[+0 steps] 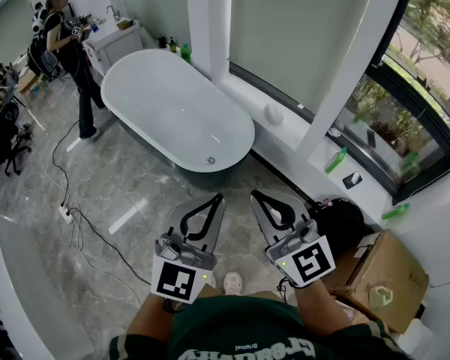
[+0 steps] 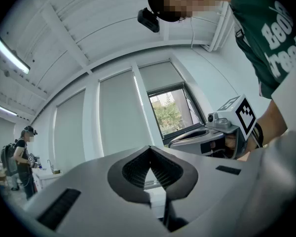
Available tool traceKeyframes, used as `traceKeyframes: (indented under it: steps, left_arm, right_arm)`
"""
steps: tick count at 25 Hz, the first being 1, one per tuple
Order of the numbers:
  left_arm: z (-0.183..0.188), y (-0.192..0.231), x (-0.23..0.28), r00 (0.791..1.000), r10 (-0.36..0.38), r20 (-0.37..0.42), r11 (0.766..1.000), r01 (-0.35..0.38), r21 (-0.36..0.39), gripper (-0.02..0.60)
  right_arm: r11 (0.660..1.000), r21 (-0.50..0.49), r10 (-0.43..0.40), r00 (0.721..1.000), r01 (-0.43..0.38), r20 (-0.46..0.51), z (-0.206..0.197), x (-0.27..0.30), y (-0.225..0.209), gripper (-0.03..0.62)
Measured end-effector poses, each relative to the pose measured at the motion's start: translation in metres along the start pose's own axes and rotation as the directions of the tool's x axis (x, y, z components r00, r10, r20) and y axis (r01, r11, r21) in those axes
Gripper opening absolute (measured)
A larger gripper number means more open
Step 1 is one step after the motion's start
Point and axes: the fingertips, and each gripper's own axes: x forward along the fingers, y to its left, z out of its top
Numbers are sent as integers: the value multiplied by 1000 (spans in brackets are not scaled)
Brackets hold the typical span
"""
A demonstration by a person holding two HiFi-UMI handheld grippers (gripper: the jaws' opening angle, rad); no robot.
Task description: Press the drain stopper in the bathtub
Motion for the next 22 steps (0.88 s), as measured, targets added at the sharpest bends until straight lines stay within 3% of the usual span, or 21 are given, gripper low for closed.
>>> traceKeyframes:
  steps: [22]
  left_arm:
    - [-4, 2, 1, 999, 36, -28, 999, -36, 8, 9]
  right_arm:
    - [999, 53, 3, 999, -5, 51, -3, -13, -13, 15]
